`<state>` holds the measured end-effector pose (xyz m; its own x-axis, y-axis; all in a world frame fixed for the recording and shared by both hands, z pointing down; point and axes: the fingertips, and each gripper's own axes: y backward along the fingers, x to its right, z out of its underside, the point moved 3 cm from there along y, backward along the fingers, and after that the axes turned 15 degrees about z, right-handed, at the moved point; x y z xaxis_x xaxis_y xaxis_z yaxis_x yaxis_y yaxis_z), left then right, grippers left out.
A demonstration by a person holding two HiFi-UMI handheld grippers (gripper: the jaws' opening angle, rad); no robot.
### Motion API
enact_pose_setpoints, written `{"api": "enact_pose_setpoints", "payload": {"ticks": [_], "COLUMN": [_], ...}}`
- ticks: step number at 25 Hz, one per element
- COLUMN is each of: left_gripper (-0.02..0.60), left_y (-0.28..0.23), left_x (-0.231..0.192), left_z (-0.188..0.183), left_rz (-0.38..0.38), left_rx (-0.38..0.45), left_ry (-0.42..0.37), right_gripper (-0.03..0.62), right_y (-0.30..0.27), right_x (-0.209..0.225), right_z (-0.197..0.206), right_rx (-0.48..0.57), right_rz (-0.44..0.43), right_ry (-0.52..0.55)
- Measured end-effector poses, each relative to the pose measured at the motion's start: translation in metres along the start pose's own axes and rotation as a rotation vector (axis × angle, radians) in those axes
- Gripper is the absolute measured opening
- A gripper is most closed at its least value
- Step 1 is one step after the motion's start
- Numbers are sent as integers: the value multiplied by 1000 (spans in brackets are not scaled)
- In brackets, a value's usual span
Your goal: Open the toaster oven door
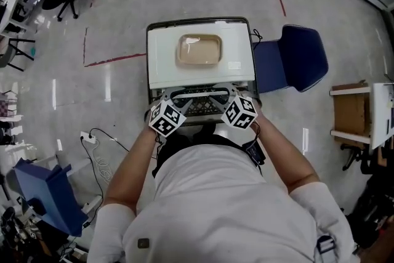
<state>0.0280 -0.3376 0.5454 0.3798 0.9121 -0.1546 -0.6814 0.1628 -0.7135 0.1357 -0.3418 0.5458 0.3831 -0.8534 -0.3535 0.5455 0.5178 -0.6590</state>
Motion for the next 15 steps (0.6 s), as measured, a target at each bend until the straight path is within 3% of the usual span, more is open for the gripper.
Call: {"api": "enact_pose_setpoints", "payload": {"ticks": [10,15], "left_gripper": [163,140], "left_y": [-28,-37], "left_x": [-8,-9], "left_z": [30,36], "left_rz": [-20,-16], "left_rx": [-245,-292], "left_ry": [-150,-183], "right_gripper": [121,121], "right_y": [-28,-37], "right_x": [-10,-15], "right_z": [36,42], "right_rx": [-98,-112], "right_rz": [-61,-76], "right_ry": [114,137]}}
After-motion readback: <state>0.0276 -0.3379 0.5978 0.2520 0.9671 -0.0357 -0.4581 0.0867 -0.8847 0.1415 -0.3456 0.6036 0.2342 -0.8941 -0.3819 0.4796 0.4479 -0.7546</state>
